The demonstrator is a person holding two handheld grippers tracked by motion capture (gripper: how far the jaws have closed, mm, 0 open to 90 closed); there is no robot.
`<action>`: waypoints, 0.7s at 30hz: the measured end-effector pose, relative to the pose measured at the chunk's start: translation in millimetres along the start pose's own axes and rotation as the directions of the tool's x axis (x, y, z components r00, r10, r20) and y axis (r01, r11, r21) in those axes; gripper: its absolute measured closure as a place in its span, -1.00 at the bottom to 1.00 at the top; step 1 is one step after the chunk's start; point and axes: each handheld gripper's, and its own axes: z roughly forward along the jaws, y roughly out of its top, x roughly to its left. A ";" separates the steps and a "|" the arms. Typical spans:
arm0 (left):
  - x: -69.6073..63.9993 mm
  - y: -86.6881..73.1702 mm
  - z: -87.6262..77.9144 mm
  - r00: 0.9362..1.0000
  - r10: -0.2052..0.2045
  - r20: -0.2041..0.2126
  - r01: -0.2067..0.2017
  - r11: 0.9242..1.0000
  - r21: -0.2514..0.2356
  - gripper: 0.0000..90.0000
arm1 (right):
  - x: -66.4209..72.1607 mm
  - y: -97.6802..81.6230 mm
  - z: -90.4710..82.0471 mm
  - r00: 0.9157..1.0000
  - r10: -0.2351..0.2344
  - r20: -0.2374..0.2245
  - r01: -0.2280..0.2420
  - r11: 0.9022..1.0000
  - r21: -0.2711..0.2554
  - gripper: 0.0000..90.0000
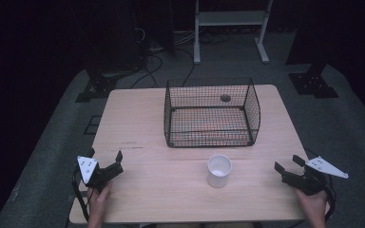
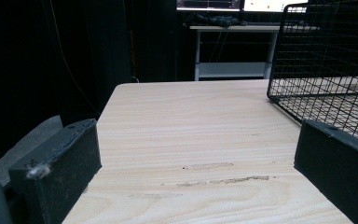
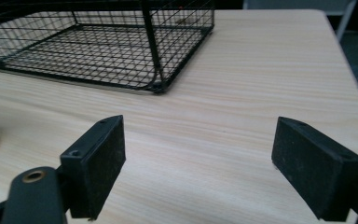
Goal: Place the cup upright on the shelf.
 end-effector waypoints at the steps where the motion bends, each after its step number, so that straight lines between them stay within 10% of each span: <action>1: 0.0 0.0 0.0 1.000 0.000 0.000 0.000 1.000 0.000 -1.00 | 0.0 0.0 0.0 1.000 0.000 0.000 0.000 1.000 0.000 -0.65; 21: 0.7 -0.2 -0.5 1.000 -0.003 0.012 0.003 1.000 -0.006 -1.00 | 20.8 3.7 -9.1 0.999 -0.037 -0.001 0.037 0.999 -0.003 -0.69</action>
